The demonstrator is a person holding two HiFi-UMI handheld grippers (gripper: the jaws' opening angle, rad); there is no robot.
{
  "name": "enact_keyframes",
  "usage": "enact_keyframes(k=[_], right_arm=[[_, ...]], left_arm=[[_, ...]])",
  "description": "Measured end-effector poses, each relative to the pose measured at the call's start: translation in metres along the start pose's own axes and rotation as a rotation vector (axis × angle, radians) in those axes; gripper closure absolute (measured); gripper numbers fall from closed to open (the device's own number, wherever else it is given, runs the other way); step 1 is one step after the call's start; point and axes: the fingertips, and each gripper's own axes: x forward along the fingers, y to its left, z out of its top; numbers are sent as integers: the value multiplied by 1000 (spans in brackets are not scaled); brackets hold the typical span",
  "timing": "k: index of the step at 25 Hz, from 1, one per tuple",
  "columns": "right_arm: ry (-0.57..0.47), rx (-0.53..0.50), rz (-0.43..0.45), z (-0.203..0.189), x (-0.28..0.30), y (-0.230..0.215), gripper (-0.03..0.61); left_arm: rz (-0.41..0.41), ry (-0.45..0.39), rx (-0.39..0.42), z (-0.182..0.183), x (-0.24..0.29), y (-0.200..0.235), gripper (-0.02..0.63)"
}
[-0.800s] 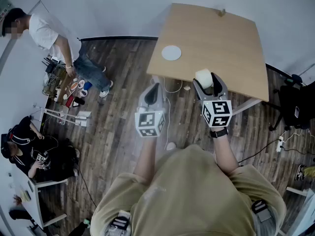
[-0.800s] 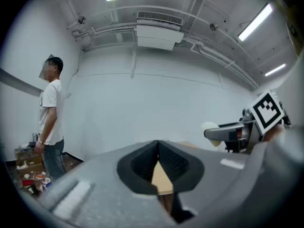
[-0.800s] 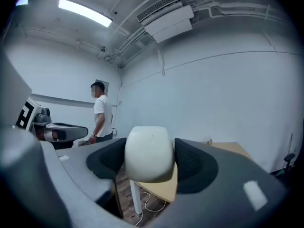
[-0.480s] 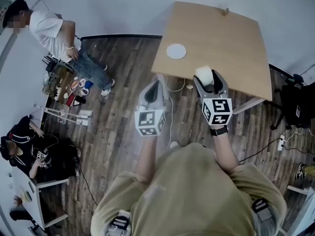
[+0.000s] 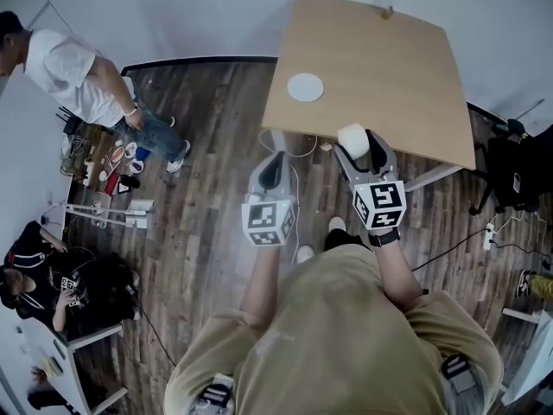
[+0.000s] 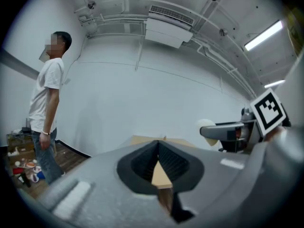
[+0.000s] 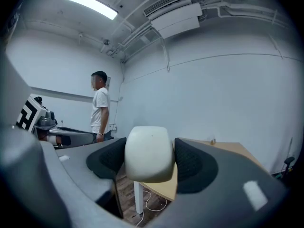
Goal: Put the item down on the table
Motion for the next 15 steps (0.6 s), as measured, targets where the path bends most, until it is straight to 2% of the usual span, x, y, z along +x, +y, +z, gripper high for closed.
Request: enact_keyframes(k=[11,15], right_arm=[[28,66,13,-20,91,-54,259],[-2,73,38,-4,142,-90,259]], left_arm=[[41,29,-4,-4,87,28,612],[50,23,24,9,140,31,612]])
